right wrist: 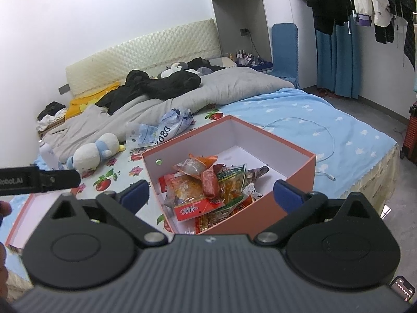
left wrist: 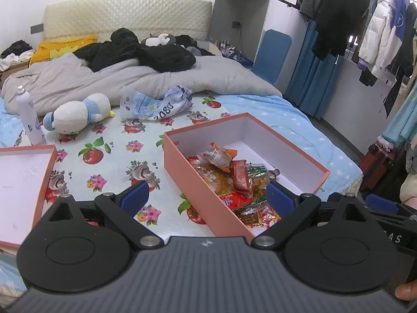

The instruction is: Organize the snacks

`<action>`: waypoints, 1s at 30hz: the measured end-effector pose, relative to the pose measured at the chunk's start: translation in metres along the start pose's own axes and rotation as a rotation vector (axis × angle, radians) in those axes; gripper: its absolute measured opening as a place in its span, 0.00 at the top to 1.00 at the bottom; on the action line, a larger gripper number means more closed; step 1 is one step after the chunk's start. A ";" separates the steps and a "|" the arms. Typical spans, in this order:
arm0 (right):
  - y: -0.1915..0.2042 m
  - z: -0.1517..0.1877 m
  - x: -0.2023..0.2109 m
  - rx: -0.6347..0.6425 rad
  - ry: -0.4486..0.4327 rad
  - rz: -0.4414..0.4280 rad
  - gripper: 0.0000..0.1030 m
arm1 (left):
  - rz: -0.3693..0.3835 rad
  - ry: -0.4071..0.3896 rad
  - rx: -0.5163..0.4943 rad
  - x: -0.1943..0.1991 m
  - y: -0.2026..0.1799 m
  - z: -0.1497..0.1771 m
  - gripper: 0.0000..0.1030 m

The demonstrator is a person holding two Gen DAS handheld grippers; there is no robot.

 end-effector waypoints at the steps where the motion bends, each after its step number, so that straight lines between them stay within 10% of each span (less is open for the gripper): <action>1: 0.000 0.000 0.000 -0.003 0.001 0.000 0.00 | 0.002 -0.003 -0.001 0.000 0.000 0.000 0.05; 30: 0.006 -0.009 -0.001 0.004 0.009 -0.021 0.00 | 0.017 0.020 -0.014 0.000 0.000 -0.004 0.04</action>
Point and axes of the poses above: each gripper's, at about its wrist camera, not at the fingertips, and x roughly against the way its jaws point, y to its left, z to its underside, the point moved 5 cm from there along -x, roughly the way its jaws point, and after that the axes turned 12 degrees about y, right-handed, at the moved point
